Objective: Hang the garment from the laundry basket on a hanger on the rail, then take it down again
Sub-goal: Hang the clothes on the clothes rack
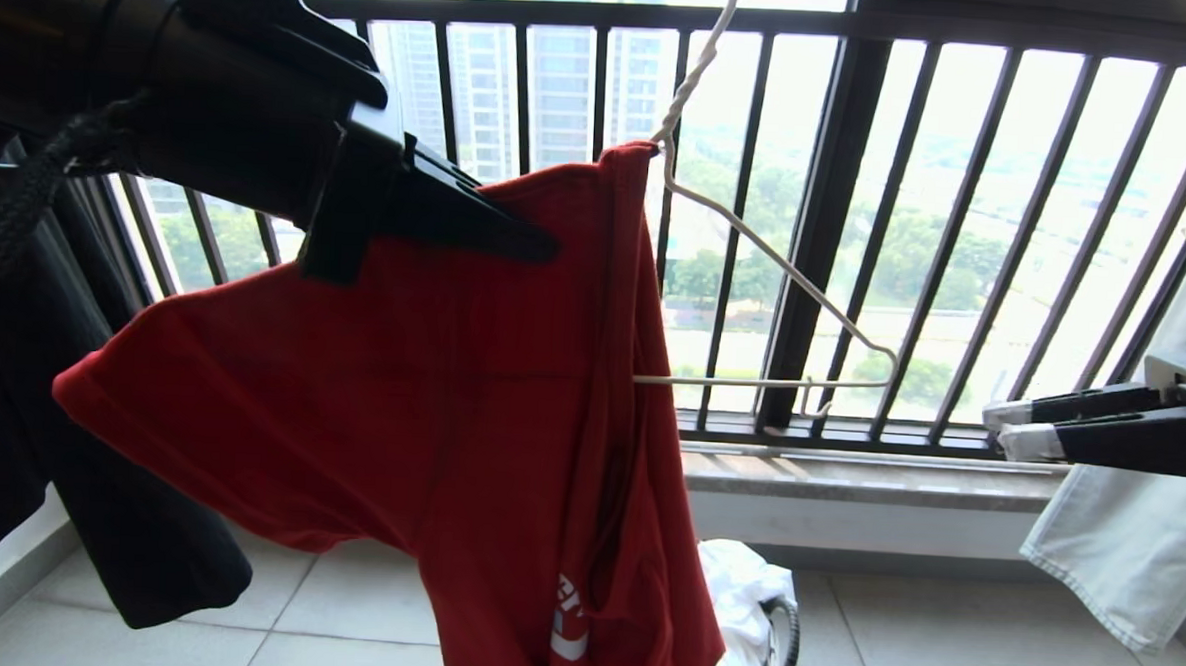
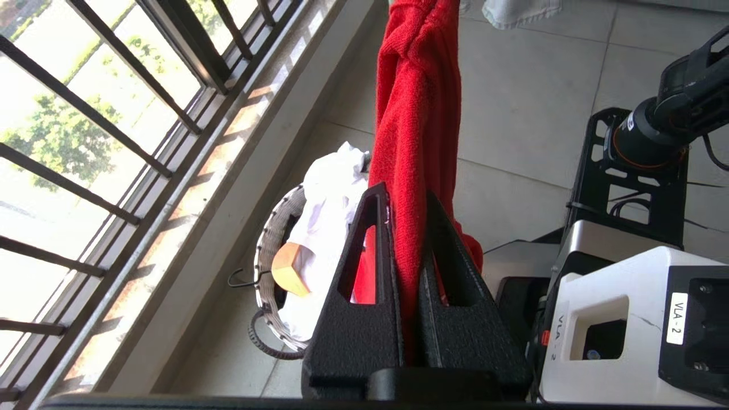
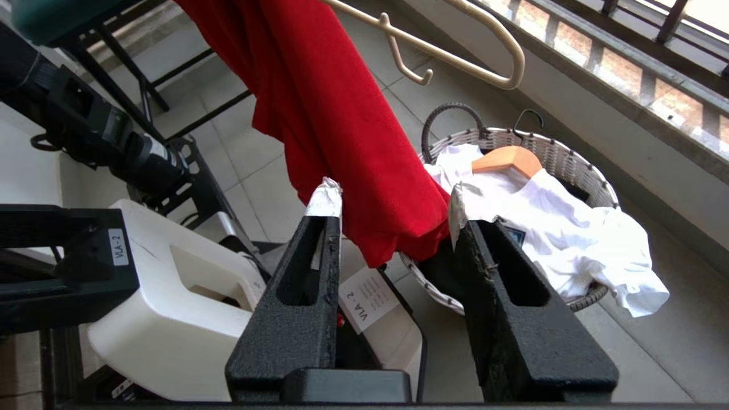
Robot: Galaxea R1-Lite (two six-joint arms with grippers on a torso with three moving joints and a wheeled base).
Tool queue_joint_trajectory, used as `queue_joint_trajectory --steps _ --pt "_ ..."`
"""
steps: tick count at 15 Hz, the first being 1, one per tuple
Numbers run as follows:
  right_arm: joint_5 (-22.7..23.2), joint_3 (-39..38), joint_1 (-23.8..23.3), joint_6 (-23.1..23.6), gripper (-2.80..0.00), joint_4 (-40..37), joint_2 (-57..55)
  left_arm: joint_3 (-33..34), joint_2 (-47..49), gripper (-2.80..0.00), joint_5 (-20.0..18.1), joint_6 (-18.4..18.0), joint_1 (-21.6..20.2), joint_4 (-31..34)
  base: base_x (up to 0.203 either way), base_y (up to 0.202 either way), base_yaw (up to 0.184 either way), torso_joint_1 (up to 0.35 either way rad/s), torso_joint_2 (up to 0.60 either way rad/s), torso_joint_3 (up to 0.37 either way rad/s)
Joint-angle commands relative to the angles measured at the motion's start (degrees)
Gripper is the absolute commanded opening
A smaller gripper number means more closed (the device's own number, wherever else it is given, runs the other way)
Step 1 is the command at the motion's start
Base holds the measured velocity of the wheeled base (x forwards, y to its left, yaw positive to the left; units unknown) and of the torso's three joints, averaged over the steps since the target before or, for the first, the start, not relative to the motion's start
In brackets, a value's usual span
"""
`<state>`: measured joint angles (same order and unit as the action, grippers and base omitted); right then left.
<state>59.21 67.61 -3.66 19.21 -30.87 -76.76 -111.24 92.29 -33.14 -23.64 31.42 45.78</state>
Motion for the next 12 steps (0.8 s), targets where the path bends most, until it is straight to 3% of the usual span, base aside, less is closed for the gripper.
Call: queue_joint_trajectory --steps 1,3,8,10,11,12 --pt "0.5 0.1 3.7 -1.4 -2.80 -1.2 0.3 0.0 -1.1 -2.80 0.0 0.0 -0.1 0.0 0.000 0.000 0.000 0.000 0.00 0.000" --pt "0.5 0.9 7.2 -8.7 -2.80 -0.8 -0.4 0.1 -1.0 -2.80 1.4 1.0 -0.1 -2.4 0.000 0.000 0.000 0.000 0.00 0.000" --pt "-0.9 3.1 17.9 -21.9 -2.80 0.2 -3.9 0.3 -0.3 -2.80 4.6 7.5 -0.1 -10.9 0.000 0.000 0.000 0.000 0.00 0.000" --pt "-4.7 3.1 21.4 -29.1 -2.80 4.7 -5.8 0.3 -0.3 -2.80 5.8 7.5 -0.1 -10.9 0.000 0.000 0.000 0.000 0.00 0.000" --pt "-7.6 2.8 23.3 -32.7 -1.93 7.6 -6.1 0.3 -0.3 -2.80 6.6 7.6 -0.1 -10.9 0.000 0.000 0.000 0.000 0.00 0.000" --pt "-10.2 2.4 24.9 -37.0 0.00 10.7 -6.3 0.3 -0.3 -2.80 6.9 7.6 -0.1 -11.0 0.000 0.000 0.000 0.000 0.00 0.000"
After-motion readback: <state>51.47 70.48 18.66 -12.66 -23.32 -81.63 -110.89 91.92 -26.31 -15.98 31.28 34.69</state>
